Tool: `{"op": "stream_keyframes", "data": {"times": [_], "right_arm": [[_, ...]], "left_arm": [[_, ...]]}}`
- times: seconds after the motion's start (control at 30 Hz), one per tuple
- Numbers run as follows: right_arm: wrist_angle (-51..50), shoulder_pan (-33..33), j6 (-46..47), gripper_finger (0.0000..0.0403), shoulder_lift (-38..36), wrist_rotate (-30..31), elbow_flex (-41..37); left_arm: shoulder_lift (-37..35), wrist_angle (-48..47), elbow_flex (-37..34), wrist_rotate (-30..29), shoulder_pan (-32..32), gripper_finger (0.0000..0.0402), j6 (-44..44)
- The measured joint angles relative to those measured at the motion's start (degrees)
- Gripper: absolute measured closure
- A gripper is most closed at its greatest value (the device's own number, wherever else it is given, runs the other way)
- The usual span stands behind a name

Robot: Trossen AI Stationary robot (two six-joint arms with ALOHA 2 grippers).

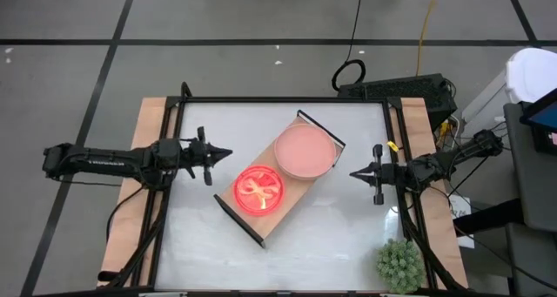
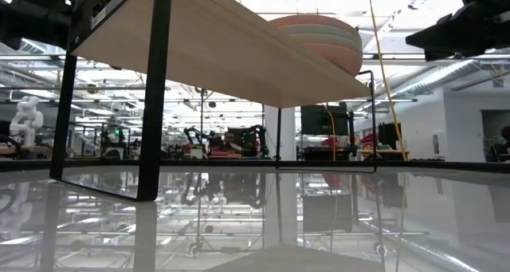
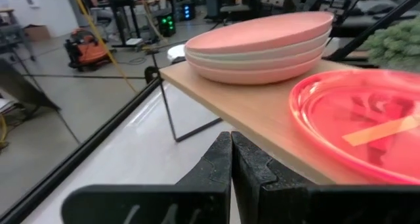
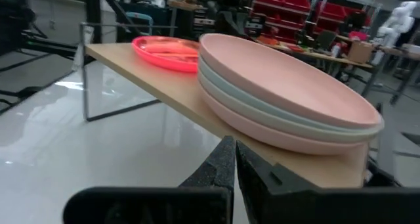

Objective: Place and stack plates onto a shelf
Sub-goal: Return to Home Position

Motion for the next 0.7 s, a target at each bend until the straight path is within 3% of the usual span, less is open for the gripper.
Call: {"op": "stream_keyframes", "data": {"times": [0.23,0.47,0.7], "right_arm": [[-0.85,0.0,-0.15,0.0403,-1.86,0.71,-0.82],[-0.31,0.0,0.41,0.0403,-3.24,0.69,-2.51],[-0.31,0.0,0.48,0.0403,-3.97,0.69,-3.07]], "left_arm": [[0.0,-0.28,-0.16,-4.15,-3.59,0.04,-0.65],[0.0,6.41,-6.45,-9.55,-6.85,0.04,-2.01],[-1.29,9.05,-9.28,-10.31,-7.99,0.04,-1.92]]}}
